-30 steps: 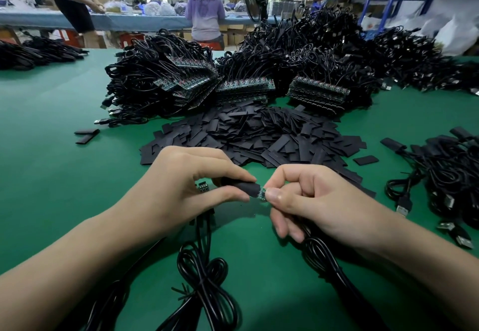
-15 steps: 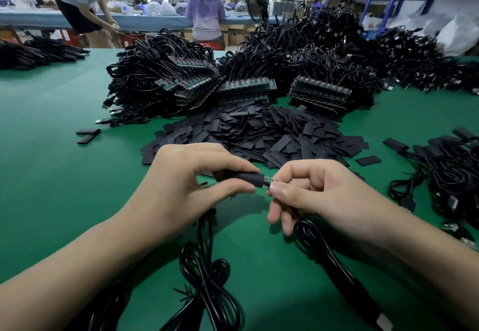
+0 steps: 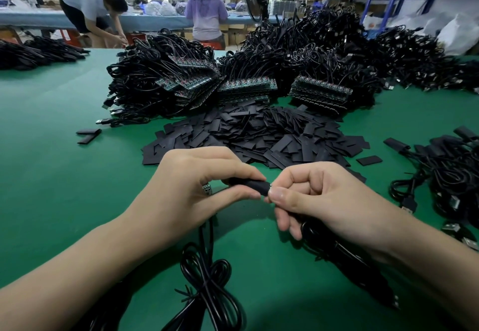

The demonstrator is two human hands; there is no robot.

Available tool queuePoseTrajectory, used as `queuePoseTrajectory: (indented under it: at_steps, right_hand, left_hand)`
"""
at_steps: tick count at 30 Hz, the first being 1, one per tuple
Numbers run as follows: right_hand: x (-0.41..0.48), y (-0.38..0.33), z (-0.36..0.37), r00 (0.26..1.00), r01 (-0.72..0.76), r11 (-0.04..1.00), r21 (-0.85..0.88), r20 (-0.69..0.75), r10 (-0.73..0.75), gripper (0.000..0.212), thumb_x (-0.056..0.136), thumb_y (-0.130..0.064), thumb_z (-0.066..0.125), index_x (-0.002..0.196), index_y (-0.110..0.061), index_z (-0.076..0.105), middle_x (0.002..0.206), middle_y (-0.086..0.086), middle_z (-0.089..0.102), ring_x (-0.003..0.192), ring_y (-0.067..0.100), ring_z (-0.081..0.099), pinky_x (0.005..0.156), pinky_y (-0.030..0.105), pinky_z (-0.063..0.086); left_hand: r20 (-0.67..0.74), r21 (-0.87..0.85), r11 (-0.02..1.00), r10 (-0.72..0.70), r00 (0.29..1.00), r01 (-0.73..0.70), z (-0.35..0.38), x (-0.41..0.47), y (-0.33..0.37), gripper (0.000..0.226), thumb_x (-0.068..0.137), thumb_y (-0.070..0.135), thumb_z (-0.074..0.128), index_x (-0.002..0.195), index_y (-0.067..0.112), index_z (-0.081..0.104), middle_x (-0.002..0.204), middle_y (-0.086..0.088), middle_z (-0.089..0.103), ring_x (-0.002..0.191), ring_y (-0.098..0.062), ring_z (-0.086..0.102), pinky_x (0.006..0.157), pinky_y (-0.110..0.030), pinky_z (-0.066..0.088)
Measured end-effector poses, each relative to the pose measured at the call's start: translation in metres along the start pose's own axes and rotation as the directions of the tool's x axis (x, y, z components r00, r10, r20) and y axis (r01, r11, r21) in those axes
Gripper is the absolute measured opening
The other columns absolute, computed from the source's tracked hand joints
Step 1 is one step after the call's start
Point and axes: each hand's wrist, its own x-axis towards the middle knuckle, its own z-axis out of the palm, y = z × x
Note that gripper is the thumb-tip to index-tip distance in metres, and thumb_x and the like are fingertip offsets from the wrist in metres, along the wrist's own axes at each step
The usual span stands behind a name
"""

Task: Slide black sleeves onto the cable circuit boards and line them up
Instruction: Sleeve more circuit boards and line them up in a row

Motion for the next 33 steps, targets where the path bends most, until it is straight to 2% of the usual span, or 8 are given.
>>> queuePoseTrajectory:
  at_steps: [6, 10, 15, 19, 24, 26, 29, 33]
  right_hand:
    - [0.001, 0.002, -0.001, 0.998, 0.019, 1.000, 0.010, -0.055, -0.019, 0.021, 0.093, -0.031, 0.065, 0.091, -0.013, 0.075, 0.086, 0.014, 0.078, 0.066, 0.019, 0.071, 0.065, 0.019, 0.053]
    - [0.001, 0.004, -0.001, 0.997, 0.027, 0.999, -0.026, -0.067, -0.029, 0.018, 0.092, -0.030, 0.065, 0.087, -0.017, 0.076, 0.084, 0.012, 0.079, 0.063, 0.017, 0.071, 0.067, 0.020, 0.055]
    - [0.002, 0.006, 0.001, 0.998, 0.019, 0.999, -0.038, -0.052, -0.021, 0.022, 0.093, -0.028, 0.064, 0.091, -0.008, 0.072, 0.084, 0.013, 0.079, 0.062, 0.019, 0.072, 0.066, 0.023, 0.055]
    - [0.002, 0.008, 0.001, 0.998, 0.007, 1.000, -0.024, -0.055, -0.008, 0.023, 0.092, -0.028, 0.065, 0.093, -0.006, 0.071, 0.087, 0.014, 0.079, 0.063, 0.020, 0.074, 0.063, 0.020, 0.054]
    - [0.001, 0.005, 0.002, 0.996, 0.002, 0.999, 0.040, -0.085, 0.002, 0.023, 0.094, -0.027, 0.063, 0.101, -0.008, 0.073, 0.091, 0.013, 0.079, 0.070, 0.022, 0.076, 0.066, 0.020, 0.055]
    - [0.000, 0.003, 0.003, 0.993, 0.017, 1.000, 0.005, -0.116, -0.016, 0.023, 0.092, -0.029, 0.063, 0.104, -0.010, 0.071, 0.091, 0.010, 0.080, 0.071, 0.021, 0.076, 0.071, 0.023, 0.058]
    - [0.000, 0.003, 0.010, 0.978, 0.060, 0.996, -0.062, -0.196, -0.072, 0.006, 0.098, -0.019, 0.065, 0.098, -0.016, 0.071, 0.087, 0.008, 0.080, 0.067, 0.021, 0.075, 0.068, 0.027, 0.059]
    - [-0.001, 0.005, 0.016, 0.942, 0.102, 0.965, -0.243, -0.288, -0.173, 0.012, 0.097, -0.010, 0.067, 0.095, -0.020, 0.072, 0.080, 0.000, 0.079, 0.063, 0.020, 0.074, 0.067, 0.026, 0.060]
  left_hand:
    - [-0.049, 0.007, 0.999, -0.034, 0.998, 0.034, -0.002, 0.000, -0.001, 0.018, 0.085, 0.028, 0.078, 0.100, 0.018, 0.081, 0.091, 0.009, 0.074, 0.082, -0.006, 0.070, 0.075, -0.023, 0.054]
    - [-0.046, -0.008, 0.999, -0.043, 0.998, 0.042, -0.001, 0.000, -0.001, 0.018, 0.085, 0.029, 0.077, 0.100, 0.020, 0.081, 0.091, 0.011, 0.074, 0.082, -0.005, 0.069, 0.075, -0.021, 0.054]
    - [-0.013, 0.009, 1.000, -0.012, 1.000, 0.012, 0.000, 0.000, -0.002, 0.018, 0.087, 0.030, 0.075, 0.101, 0.021, 0.081, 0.091, 0.011, 0.073, 0.082, -0.003, 0.069, 0.075, -0.020, 0.053]
    - [-0.006, 0.022, 1.000, -0.003, 1.000, 0.003, 0.001, 0.000, -0.002, 0.019, 0.087, 0.030, 0.076, 0.102, 0.020, 0.080, 0.092, 0.009, 0.073, 0.083, -0.003, 0.068, 0.074, -0.023, 0.054]
    - [-0.107, 0.045, 0.996, -0.068, 0.992, 0.073, 0.001, 0.001, -0.004, 0.021, 0.085, 0.032, 0.079, 0.104, 0.023, 0.081, 0.092, 0.006, 0.067, 0.079, -0.012, 0.064, 0.073, -0.025, 0.052]
    - [-0.142, 0.068, 0.989, -0.119, 0.983, 0.130, 0.002, 0.001, -0.005, 0.026, 0.082, 0.035, 0.077, 0.107, 0.028, 0.080, 0.092, 0.005, 0.063, 0.075, -0.014, 0.059, 0.071, -0.025, 0.050]
    - [-0.143, 0.048, 0.979, -0.188, 0.972, 0.196, 0.006, 0.001, -0.005, 0.030, 0.080, 0.037, 0.077, 0.110, 0.031, 0.079, 0.090, 0.007, 0.065, 0.074, -0.013, 0.061, 0.073, -0.027, 0.052]
    - [-0.132, -0.076, 0.968, -0.247, 0.960, 0.238, 0.006, 0.001, -0.002, 0.042, 0.077, 0.044, 0.076, 0.116, 0.029, 0.076, 0.099, 0.013, 0.071, 0.087, -0.008, 0.070, 0.080, -0.028, 0.059]
